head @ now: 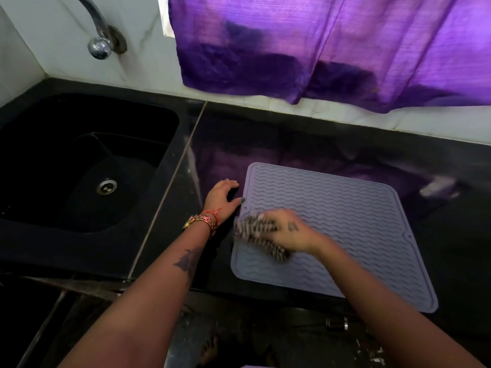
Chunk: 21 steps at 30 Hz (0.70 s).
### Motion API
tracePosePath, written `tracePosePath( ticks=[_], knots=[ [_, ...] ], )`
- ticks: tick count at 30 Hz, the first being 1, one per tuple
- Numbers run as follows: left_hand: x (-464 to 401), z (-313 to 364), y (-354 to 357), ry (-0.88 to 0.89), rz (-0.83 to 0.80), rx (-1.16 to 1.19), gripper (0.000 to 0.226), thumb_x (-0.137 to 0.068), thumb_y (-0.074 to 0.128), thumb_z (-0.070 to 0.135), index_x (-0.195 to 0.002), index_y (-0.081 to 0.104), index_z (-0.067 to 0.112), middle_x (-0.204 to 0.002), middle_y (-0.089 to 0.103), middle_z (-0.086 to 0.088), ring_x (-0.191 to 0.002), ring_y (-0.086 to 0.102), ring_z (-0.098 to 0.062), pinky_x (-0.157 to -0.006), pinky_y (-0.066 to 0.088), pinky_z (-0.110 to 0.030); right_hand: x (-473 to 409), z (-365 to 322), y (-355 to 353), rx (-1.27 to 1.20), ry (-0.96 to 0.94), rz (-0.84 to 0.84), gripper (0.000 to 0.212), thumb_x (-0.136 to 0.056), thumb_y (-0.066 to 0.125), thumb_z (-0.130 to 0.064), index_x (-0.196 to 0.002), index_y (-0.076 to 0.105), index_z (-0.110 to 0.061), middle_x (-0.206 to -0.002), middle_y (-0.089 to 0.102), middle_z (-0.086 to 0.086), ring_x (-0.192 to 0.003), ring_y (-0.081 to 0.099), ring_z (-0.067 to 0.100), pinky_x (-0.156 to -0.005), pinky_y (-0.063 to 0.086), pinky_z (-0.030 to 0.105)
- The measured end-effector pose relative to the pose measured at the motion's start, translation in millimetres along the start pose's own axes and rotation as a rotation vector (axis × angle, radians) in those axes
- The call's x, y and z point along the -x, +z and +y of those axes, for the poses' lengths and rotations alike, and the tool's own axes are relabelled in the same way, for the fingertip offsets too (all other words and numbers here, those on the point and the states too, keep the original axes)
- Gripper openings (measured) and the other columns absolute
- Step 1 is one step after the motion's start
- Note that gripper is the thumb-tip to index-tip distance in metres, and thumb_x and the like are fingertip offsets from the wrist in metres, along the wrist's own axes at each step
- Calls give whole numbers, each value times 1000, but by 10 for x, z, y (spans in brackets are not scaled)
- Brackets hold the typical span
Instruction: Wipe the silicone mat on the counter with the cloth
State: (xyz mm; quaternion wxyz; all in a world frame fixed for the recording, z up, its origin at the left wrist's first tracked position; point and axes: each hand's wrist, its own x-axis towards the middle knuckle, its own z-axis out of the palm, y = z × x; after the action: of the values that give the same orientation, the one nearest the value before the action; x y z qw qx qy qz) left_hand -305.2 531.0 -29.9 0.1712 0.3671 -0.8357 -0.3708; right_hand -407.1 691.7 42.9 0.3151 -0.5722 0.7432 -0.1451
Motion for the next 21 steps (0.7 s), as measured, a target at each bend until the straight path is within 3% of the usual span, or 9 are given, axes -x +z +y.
tracePosePath(
  ticks=[1, 3, 7, 14, 21],
  knots=[
    [-2, -1, -4, 1, -2, 5, 47, -81, 67, 17, -124, 54, 5, -136, 50, -12, -135, 35, -22, -112, 24, -28, -63, 35, -13, 66, -8, 127, 33, -85, 64, -24, -117, 62, -20, -114, 67, 2, -106, 60, 20, -89, 47, 33],
    [-1, 0, -10, 0, -5, 11, 46, -81, 67, 16, -124, 54, 5, -136, 50, -12, -135, 36, -22, -112, 25, -28, -169, 32, 30, 229, -56, 190, 42, -84, 62, -17, -125, 57, -26, -124, 61, -2, -115, 54, 21, -93, 44, 34],
    [3, 5, -12, 4, -4, -4, 46, -80, 68, 14, -123, 55, 5, -134, 52, -12, -134, 37, -22, -112, 27, -29, -194, -8, 189, 379, -153, 89, 48, -81, 60, -13, -127, 56, -27, -132, 54, -5, -113, 48, 22, -91, 40, 34],
    [11, 12, -12, 10, -5, -35, 46, -81, 67, 16, -123, 55, 6, -135, 52, -10, -134, 37, -21, -111, 25, -27, 61, -48, 307, 344, -285, 14, 44, -74, 61, -9, -116, 65, -23, -126, 60, -4, -109, 52, 23, -88, 40, 31],
    [7, 26, -1, 3, -4, -39, 46, -81, 67, 16, -124, 55, 5, -136, 51, -10, -135, 36, -21, -113, 24, -29, 355, -92, 390, 319, -357, -54, 49, -71, 55, 0, -112, 67, -24, -127, 61, -3, -117, 53, 21, -101, 40, 34]
  ],
)
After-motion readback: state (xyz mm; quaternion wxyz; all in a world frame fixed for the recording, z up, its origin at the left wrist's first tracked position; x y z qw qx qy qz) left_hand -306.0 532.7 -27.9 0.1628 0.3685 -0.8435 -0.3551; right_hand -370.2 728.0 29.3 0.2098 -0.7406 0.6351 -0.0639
